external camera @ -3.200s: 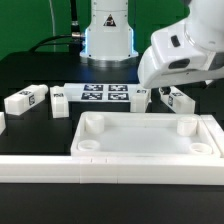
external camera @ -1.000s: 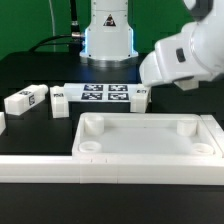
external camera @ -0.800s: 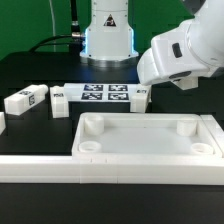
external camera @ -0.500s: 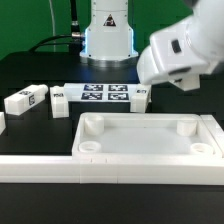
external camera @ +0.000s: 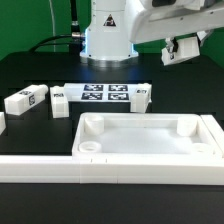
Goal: Assemble desk
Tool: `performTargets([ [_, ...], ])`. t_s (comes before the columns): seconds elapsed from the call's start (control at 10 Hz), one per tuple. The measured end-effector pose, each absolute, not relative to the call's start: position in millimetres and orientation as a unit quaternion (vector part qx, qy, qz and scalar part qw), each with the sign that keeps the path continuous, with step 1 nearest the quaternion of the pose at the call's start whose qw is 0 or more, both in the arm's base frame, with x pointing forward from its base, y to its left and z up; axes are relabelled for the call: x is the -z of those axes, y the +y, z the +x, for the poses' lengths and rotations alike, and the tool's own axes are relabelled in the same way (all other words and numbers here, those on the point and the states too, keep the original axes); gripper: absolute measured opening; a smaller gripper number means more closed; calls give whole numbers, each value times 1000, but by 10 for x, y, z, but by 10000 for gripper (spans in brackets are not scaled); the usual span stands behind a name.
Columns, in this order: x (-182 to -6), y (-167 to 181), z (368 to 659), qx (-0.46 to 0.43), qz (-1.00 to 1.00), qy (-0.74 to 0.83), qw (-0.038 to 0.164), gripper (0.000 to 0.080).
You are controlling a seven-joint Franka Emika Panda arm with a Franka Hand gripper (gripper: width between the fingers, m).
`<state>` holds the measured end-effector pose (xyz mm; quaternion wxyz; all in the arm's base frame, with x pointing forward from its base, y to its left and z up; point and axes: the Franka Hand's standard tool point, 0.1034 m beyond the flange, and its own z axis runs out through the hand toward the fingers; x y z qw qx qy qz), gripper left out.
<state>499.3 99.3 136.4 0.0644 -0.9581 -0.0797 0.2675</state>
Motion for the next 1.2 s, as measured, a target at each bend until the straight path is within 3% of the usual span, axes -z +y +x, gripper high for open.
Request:
performTargets([
  [0.3, -1344, 974, 5104, -176, -980, -71, 63, 291],
  [0.6, -1550, 923, 5404, -96, -990, -28, 100, 291],
  [0.7, -1574, 900, 5444, -65, -992, -14, 103, 291],
  [1.2, -1527, 816, 5572, 94, -993, -2, 77, 291],
])
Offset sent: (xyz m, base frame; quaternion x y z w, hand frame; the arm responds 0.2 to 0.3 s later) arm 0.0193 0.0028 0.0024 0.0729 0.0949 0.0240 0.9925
